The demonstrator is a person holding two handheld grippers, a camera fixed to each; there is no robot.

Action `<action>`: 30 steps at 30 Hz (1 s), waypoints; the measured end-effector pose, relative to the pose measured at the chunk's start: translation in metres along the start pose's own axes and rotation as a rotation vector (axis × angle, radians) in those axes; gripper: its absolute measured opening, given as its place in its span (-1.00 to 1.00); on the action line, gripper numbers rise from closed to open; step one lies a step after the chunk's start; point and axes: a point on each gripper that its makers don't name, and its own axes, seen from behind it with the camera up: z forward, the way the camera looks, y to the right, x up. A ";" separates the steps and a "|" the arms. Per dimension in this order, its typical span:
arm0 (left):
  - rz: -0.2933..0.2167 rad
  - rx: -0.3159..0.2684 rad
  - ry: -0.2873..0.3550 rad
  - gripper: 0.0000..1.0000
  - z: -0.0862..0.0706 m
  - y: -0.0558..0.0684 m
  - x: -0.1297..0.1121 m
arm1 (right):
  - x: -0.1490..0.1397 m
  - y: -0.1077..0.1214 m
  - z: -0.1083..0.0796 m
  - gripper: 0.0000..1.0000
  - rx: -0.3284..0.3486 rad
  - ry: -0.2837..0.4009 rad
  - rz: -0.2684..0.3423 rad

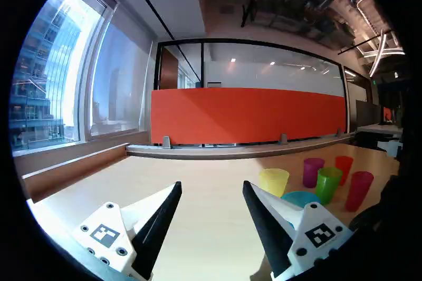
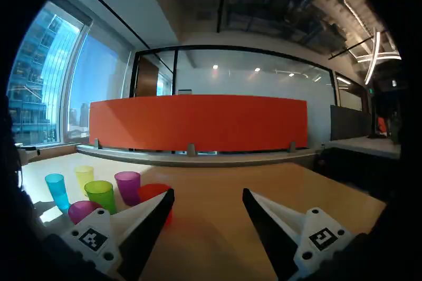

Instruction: Pour water

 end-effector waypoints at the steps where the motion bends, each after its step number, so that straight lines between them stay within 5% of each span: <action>1: 0.000 0.000 -0.001 0.71 0.001 0.000 -0.001 | -0.001 0.000 0.001 1.00 0.003 -0.004 -0.005; 12: 0.033 0.007 -0.014 0.70 0.001 -0.006 0.018 | 0.026 -0.010 0.004 1.00 0.046 -0.038 -0.037; 30: 0.015 -0.055 -0.006 0.71 0.014 -0.008 0.127 | 0.132 -0.029 0.011 1.00 0.106 -0.037 -0.047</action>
